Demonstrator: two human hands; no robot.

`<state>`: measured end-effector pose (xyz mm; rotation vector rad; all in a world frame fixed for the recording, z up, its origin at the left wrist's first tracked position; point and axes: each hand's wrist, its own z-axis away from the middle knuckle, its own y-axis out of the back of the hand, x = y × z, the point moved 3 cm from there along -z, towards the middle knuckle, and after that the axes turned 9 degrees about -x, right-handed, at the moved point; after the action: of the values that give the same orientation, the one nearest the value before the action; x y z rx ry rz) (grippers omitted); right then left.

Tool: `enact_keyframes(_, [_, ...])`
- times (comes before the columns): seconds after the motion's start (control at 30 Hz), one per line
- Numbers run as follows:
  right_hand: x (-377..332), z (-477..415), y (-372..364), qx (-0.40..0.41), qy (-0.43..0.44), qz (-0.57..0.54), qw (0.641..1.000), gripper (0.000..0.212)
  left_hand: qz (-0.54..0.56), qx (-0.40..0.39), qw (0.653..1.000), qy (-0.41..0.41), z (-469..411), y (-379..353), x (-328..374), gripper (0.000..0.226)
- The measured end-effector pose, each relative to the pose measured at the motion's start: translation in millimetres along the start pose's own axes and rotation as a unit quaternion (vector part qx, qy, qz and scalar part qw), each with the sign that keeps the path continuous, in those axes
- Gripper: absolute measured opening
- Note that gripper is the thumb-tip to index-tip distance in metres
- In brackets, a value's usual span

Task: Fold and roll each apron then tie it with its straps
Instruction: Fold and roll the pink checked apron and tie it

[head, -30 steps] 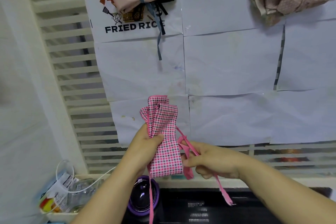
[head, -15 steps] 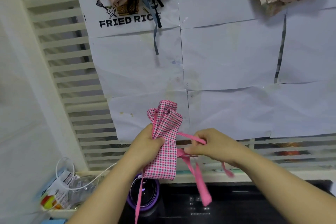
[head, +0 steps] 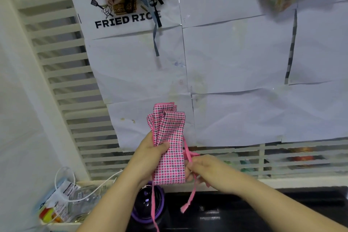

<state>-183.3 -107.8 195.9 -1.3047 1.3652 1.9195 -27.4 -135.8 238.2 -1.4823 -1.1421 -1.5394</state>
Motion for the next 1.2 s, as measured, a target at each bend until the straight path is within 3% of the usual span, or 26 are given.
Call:
enact_keyframes(0.2, [-3, -2, 10, 0.06, 0.077, 0.151, 0.984, 0.034, 0.112, -0.02, 0.993, -0.017, -2, -1, 5, 0.029])
enact_keyframes(0.3, [-7, 0, 19, 0.115, 0.126, 0.17, 0.97, 0.029, 0.142, -0.024, 0.989, -0.031, -3, 0, 12, 0.028])
enact_keyframes(0.47, [-13, 7, 26, 0.132, 0.163, 0.232, 0.95, 0.028, 0.185, -0.078, 0.979, -0.035, 0, -8, 23, 0.028])
enact_keyframes(0.6, [-25, 10, 27, 0.163, 0.134, 0.121, 0.97, 0.025, 0.208, -0.129, 0.969, -0.037, 4, -22, 30, 0.031])
enact_keyframes(0.7, [-26, 12, 30, 0.188, 0.078, 0.173, 0.964, 0.018, 0.213, -0.141, 0.966, -0.043, 5, -30, 34, 0.032])
enact_keyframes(0.77, [-27, 18, 33, 0.192, 0.086, 0.111, 0.971, 0.025, 0.209, -0.132, 0.967, -0.055, 5, -33, 38, 0.031])
enact_keyframes(0.87, [-32, 22, 41, 0.131, 0.103, -0.043, 0.985, 0.025, 0.184, -0.104, 0.975, -0.071, 3, -36, 43, 0.028])
enact_keyframes(0.9, [-31, 22, 44, 0.094, 0.113, -0.138, 0.979, 0.028, 0.166, -0.096, 0.979, -0.076, 3, -37, 44, 0.027])
enact_keyframes(0.97, [-30, 27, 50, 0.013, 0.128, -0.332, 0.935, 0.037, 0.126, -0.08, 0.985, -0.088, 3, -40, 46, 0.027])
enact_keyframes(1.0, [-31, 29, 54, -0.023, 0.136, -0.377, 0.916, 0.047, 0.11, -0.07, 0.987, -0.096, 3, -43, 47, 0.026])
enact_keyframes(1.1, [-36, 32, 57, -0.076, 0.162, -0.366, 0.913, 0.058, 0.064, -0.042, 0.989, -0.129, 3, -57, 50, 0.027])
enact_keyframes(1.2, [-37, 30, 59, -0.03, 0.132, -0.309, 0.941, 0.062, 0.045, -0.039, 0.987, -0.152, 1, -76, 51, 0.028])
